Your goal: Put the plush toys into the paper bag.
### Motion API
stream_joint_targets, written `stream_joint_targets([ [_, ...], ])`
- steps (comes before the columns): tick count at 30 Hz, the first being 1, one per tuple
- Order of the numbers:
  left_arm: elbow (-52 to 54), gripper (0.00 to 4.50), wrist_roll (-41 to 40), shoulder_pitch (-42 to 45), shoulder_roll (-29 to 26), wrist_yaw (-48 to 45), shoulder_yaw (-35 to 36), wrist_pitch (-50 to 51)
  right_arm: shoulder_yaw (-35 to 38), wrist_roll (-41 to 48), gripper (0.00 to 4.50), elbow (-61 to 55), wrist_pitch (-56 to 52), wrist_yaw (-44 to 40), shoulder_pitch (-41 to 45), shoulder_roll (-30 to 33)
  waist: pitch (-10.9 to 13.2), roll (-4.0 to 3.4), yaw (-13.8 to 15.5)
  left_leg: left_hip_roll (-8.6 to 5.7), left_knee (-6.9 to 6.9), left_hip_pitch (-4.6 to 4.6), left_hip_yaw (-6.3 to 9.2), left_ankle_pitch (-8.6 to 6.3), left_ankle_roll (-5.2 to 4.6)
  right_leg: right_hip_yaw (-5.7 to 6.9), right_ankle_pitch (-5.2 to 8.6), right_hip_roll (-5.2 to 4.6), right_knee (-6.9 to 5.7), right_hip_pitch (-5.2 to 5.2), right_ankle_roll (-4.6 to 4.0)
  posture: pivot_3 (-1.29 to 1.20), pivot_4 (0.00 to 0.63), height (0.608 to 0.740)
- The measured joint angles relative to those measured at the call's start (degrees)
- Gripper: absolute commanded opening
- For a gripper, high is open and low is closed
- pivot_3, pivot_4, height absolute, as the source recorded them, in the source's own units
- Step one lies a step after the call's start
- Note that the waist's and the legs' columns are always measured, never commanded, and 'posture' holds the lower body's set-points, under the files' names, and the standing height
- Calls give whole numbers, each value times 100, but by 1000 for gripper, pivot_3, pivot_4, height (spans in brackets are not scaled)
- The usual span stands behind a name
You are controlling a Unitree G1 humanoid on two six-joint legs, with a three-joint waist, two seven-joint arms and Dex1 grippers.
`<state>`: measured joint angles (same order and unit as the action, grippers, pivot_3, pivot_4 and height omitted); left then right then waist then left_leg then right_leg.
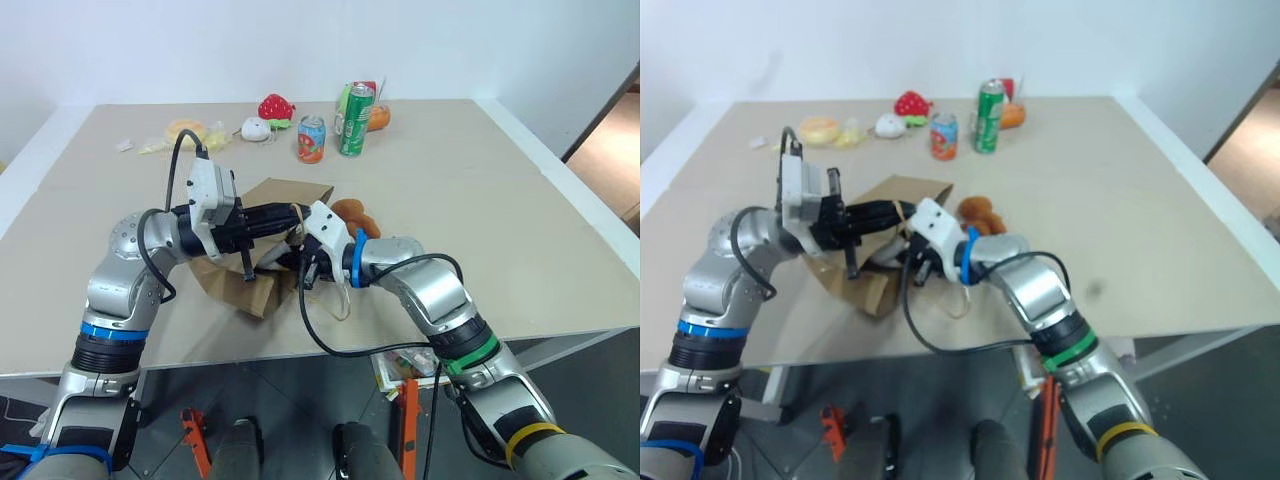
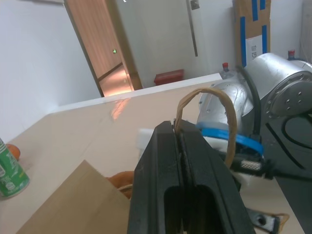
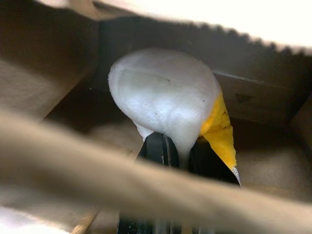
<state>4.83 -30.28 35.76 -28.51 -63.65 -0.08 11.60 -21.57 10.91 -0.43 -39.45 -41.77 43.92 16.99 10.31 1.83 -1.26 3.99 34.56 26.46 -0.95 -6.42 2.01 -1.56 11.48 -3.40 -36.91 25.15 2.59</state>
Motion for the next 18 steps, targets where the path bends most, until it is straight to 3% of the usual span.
stream_joint_targets([
  [5, 0, 0, 2, 0, 0, 1, 0, 0, 150, 24, 2134, 96, 77, -71, 0, -35, 0, 0, -2, 0, -1, -1, 1, 0, 0, 1, 0, 1, 0, 1, 0, 0, 150, 740],
  [6, 0, 0, 3, 0, 0, 1, 0, 0, 180, 37, 2724, 97, 76, -78, 0, -34, 0, 0, -2, 0, -1, -1, 1, 0, 0, 1, 0, 1, 0, 1, 0, 0, 150, 740],
  [10, -10, 0, 5, 0, 0, 0, 0, -15, 446, 211, 4306, 95, -3, -83, 7, -46, 0, 0, -2, 0, -1, -1, 1, 0, 0, 1, 0, 0, 0, 0, 0, 0, 150, 740],
  [16, -90, 0, 7, 6, 12, -18, 0, -44, 831, 656, 4306, -316, -344, -357, 19, 210, 1, -1, 0, 0, -2, 1, 1, 0, 0, 1, 1, 0, 0, 2, 0, 0, 150, 740],
  [18, -155, 0, 8, 20, 31, -42, 0, -53, 1124, 1088, 4306, -976, -552, -728, -191, 708, 0, 0, 8, 0, -3, 1, 1, -1, 1, 1, 6, -1, 0, 0, 1, 0, 150, 740],
])
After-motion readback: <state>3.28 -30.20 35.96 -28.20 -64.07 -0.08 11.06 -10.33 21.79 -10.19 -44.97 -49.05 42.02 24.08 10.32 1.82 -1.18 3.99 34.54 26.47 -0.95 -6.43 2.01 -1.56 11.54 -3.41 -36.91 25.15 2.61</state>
